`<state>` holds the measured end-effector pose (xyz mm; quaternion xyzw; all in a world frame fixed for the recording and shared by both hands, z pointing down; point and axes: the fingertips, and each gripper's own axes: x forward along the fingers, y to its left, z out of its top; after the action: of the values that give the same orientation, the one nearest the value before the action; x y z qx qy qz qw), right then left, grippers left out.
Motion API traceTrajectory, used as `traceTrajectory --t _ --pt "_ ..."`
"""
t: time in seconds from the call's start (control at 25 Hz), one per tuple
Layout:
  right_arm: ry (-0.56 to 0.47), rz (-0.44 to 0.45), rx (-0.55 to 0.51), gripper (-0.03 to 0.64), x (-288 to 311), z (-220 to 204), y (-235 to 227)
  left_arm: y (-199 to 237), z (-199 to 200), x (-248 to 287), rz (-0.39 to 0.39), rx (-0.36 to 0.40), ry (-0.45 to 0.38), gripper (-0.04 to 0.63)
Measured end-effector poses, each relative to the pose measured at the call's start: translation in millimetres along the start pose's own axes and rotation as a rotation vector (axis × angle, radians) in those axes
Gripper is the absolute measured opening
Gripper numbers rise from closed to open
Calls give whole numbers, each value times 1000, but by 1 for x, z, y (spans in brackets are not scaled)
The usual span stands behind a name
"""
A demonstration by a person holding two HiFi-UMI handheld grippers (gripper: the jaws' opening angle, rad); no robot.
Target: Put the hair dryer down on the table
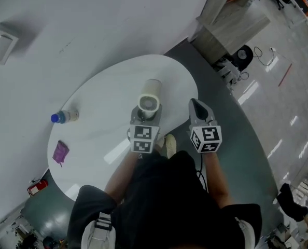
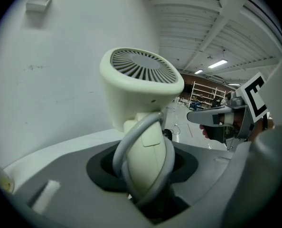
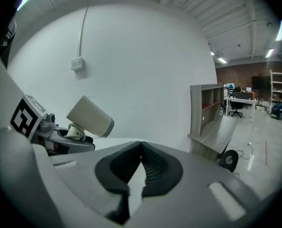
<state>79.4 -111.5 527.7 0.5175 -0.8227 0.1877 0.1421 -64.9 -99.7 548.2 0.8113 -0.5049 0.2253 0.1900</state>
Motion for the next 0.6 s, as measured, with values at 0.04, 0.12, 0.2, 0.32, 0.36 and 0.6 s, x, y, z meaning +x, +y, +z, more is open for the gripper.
traceTrajectory --t 0.04,0.12,0.2,0.32,0.36,0.6 --pt "9 -4 3 3 5 -3 -2 2 -2 6 -5 -6 10 189" --pt "30 -8 8 3 16 -10 -4 5 -7 18 -16 -19 30 189" --pt "48 -10 16 3 26 -16 -6 9 -12 28 -24 -26 51 190" --pt "72 -15 37 3 38 -25 -10 13 -18 42 -33 -29 83 190" --pt "80 -16 44 3 42 -28 -12 15 -21 46 -35 -31 93 190" --pt "119 -13 71 3 63 -41 -20 21 -31 76 -40 -42 144 190"
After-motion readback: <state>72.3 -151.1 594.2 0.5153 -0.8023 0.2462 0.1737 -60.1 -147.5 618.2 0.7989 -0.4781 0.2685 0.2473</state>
